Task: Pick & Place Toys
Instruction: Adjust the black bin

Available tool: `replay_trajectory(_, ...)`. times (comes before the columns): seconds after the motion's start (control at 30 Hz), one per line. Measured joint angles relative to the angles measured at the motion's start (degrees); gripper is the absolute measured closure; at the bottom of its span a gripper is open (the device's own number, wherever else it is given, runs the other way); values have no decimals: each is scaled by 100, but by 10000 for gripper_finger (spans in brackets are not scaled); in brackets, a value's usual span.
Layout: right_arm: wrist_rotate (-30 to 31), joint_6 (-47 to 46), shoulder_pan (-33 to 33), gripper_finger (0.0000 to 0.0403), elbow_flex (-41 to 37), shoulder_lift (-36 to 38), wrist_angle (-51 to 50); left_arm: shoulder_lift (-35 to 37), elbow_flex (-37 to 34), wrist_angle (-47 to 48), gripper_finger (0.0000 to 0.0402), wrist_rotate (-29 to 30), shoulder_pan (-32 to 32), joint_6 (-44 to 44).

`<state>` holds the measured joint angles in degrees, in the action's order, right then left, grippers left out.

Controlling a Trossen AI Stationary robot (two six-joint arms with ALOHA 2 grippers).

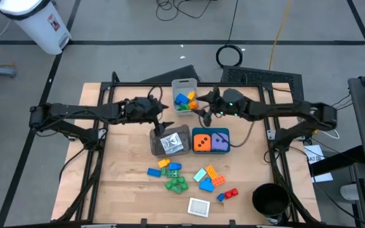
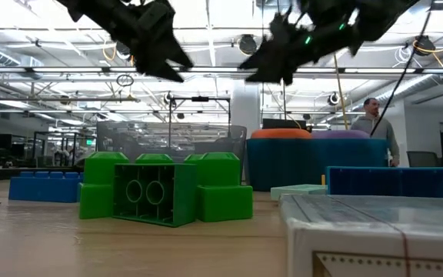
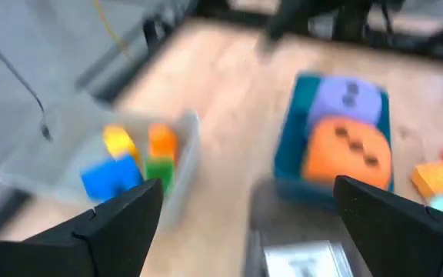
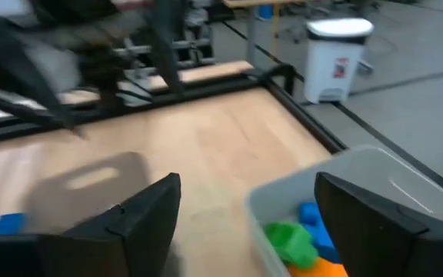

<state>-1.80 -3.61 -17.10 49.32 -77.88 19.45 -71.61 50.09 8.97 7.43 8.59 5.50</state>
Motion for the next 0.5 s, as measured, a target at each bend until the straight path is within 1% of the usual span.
replay_trajectory(0.1, 7, 106, 279, 123, 0, 432, -295, -54, 0, 599, 14, -158, -237, 563)
replay_trajectory(0.2, 11, 288, 527, 128, 0, 676, -451, -51, 0, 840, 14, -662, -621, 1076)
replay_trajectory(0.23, 12, 308, 595, 130, 0, 725, -485, -46, 2, 865, 14, -754, -798, 1129)
replay_trajectory(0.33, 13, 327, 747, 134, 0, 747, -455, -48, 2, 1096, 14, -781, -1419, 1167)
replay_trajectory(0.5, 22, 436, 802, 138, -4, 722, -458, -279, 3, 2094, 14, -628, -2348, 868)
